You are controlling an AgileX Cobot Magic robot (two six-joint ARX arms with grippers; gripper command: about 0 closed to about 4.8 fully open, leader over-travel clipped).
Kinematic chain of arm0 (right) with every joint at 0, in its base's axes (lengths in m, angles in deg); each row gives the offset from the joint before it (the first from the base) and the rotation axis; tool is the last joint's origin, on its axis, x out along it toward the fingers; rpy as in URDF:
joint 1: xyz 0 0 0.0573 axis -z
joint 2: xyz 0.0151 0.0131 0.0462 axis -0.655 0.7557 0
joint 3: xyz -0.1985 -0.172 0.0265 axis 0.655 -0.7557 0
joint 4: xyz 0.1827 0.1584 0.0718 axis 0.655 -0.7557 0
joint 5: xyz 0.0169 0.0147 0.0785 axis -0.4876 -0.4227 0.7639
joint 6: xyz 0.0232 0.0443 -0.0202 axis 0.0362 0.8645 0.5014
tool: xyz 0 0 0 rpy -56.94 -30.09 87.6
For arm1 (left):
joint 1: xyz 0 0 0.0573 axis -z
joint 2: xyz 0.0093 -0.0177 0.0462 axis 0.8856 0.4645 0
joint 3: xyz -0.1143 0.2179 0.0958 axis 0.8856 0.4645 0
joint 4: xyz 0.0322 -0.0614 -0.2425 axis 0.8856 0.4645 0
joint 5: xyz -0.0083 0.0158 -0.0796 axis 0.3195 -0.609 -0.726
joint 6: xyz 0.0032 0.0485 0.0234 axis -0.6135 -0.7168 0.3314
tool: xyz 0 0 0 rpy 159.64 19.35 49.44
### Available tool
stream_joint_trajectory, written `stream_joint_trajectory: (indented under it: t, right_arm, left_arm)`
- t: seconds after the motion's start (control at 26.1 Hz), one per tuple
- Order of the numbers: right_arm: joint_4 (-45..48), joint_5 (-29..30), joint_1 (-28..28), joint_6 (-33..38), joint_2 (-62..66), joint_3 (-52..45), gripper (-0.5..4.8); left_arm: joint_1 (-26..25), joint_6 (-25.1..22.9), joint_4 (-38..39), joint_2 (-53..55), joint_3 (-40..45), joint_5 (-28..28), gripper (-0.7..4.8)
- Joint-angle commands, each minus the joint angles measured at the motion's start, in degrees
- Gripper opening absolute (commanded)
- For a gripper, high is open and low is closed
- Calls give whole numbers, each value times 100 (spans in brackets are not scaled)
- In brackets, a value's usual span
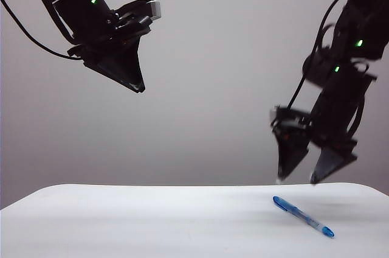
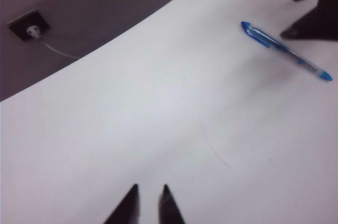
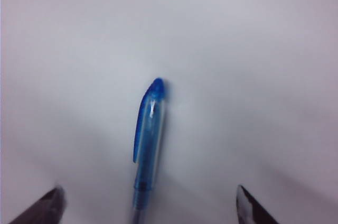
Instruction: Pick up the pen and remove the cap.
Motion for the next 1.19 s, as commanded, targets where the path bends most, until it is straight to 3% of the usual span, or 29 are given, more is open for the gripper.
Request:
stream_joint_trajectory:
  t: [0.04,0.27,0.57,0.77,0.88,1.07,1.11,1.15,1.19]
  right_arm:
    - [57,-208,-138,-33,144,17,411]
    - [-61,-763,-249,-31,201,-74,410]
    - [31,-809,-273,17,201,-457,408]
    - [201,-1060,-396,15,229,-608,356]
    - [201,-1174,-516,22,280,-625,269]
    - [258,-1419,-732,20,297,-664,242]
    - [271,-1480,-756,20,297,-678,206]
    - [313,-1589,-826,17,297,-715,103]
    - [326,-1637,-857,20,299,-745,59]
  left_arm:
    - [-7,-22,-74,-22,-15,98,58]
    - [-13,-140,-101,-22,-15,299,58]
    - [-13,-142,-103,-22,-15,299,58]
    - [-13,-140,-120,-22,-15,295,58]
    - [-13,-136,-107,-22,-13,297,58]
    - [-11,-136,-94,-22,-13,295,58]
    - [-13,-131,-94,-22,-13,293,58]
    - [-13,-129,-92,-22,-13,293,58]
    - [-13,-129,-81,-22,-13,293,58]
